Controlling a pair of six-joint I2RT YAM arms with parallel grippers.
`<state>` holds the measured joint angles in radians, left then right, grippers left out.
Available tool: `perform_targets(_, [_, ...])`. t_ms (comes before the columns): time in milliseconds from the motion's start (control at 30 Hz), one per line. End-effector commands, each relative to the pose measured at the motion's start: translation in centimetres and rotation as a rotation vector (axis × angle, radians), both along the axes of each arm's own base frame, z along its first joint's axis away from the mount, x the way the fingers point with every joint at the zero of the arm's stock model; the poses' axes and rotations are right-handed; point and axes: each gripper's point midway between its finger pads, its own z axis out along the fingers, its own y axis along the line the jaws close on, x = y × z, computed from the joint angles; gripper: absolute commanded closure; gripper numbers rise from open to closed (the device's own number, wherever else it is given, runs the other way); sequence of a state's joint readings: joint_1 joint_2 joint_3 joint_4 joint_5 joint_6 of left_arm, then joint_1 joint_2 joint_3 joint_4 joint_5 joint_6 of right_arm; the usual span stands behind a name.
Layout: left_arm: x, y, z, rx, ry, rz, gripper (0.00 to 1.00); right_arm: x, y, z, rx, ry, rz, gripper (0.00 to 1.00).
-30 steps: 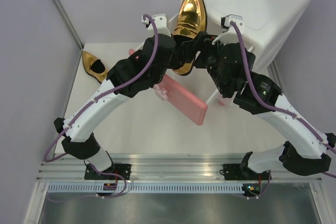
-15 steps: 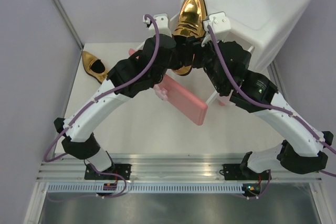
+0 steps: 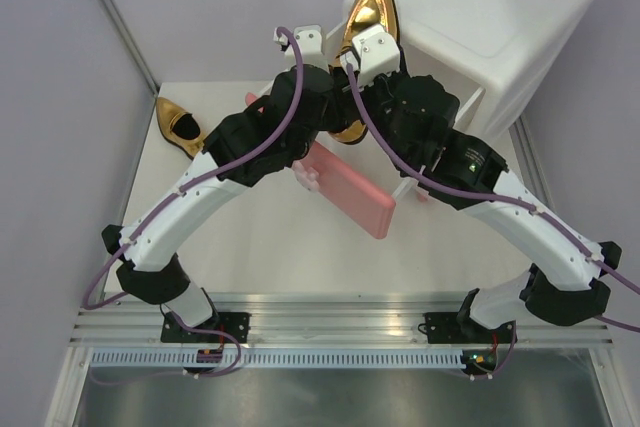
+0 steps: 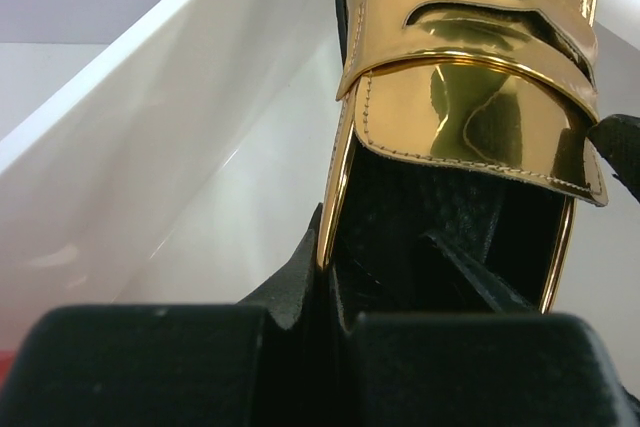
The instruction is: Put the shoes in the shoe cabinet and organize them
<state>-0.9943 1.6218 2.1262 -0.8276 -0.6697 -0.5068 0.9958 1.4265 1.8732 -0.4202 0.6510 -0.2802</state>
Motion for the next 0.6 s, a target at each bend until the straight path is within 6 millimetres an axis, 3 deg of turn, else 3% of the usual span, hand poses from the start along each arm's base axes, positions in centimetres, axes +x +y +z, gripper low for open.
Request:
perform_targets(0, [-0.8,1.2,6.7,-0.190,-0.134,-0.007,0.98,0.6,-0.8,1.2,-0.055,-0.070,-0.032,0.35])
perform_targets(267, [-1.3,1.6,7.2,-0.204,-0.142,-0.019,0.98,2.0,-2.1,1.4,-0.070,-0.093,-0.060,0.51])
perform_targets(433, [-1.6,1.3,7.3,-0.207,-0.140,-0.047,0.98,2.3,-1.7,1.3,-0.096,-0.116,-0.035,0.67])
perform_targets(567, [-1.9,1.1,7.4,-0.211,-0.139,-0.073,0.98,2.4,-1.1,1.3,-0.103,-0.129,0.005,0.73])
